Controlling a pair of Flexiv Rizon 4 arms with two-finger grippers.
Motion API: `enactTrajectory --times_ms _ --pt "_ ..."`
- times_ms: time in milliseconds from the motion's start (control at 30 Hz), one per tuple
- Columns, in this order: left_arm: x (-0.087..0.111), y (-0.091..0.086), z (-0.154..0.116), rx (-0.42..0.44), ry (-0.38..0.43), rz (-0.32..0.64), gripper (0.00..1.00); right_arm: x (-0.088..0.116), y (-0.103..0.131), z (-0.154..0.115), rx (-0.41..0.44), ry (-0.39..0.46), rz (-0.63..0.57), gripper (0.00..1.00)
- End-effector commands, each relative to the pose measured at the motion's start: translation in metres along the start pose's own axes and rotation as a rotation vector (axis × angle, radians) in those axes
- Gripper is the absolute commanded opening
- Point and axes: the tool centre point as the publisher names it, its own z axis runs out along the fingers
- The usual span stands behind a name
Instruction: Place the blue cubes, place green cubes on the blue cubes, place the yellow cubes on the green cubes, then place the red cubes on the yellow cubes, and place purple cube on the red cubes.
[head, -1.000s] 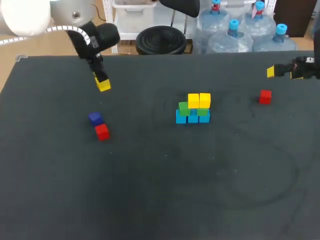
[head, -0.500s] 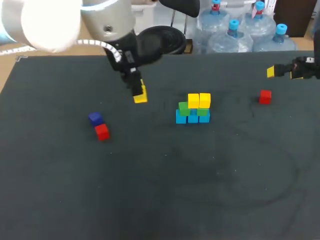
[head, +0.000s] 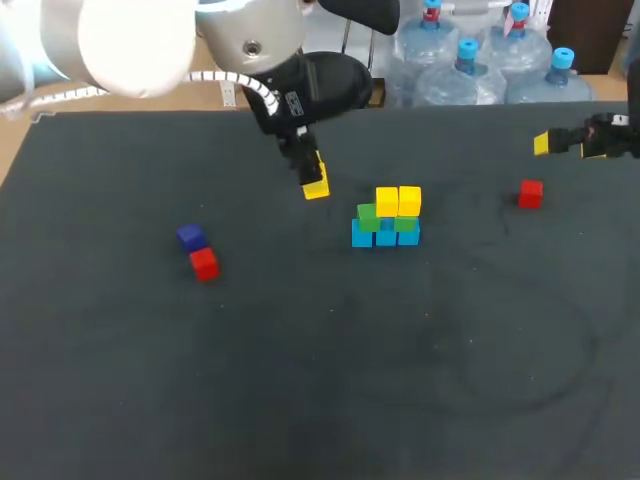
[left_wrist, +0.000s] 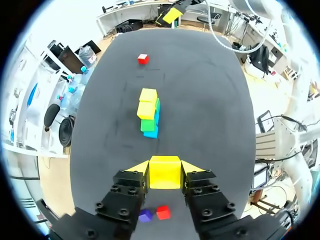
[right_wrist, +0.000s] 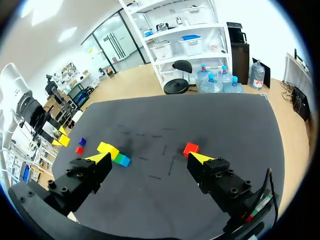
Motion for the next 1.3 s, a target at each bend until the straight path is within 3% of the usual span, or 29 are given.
enactTrajectory --times_ms 33,433,567,867,967,1200,1300 --pt "0.002 0.000 -0.001 -0.001 -0.005 0.001 0.00 0.000 0.000 0.000 0.001 -0.001 0.000 1.00" --pt "0.002 0.000 -0.001 -0.001 -0.005 0.001 0.00 0.000 0.000 0.000 0.001 -0.001 0.000 1.00" --pt "-0.008 -0.002 0.012 0.007 -0.059 0.070 0.00 0.000 0.000 0.000 0.001 -0.001 0.000 1.00" --pt "-0.019 0.009 0.023 0.024 0.029 0.135 0.00 0.000 0.000 0.000 0.001 -0.001 0.000 1.00" --pt "-0.026 0.016 0.026 0.064 0.060 0.143 0.00 0.000 0.000 0.000 0.001 -0.001 0.000 1.00" --pt "-0.040 0.019 0.038 0.203 0.148 0.074 0.00 0.000 0.000 0.000 0.001 -0.001 0.000 1.00" --pt "-0.043 0.018 0.041 0.206 0.170 0.054 0.00 0.000 0.000 0.000 0.001 -0.001 0.000 1.00"
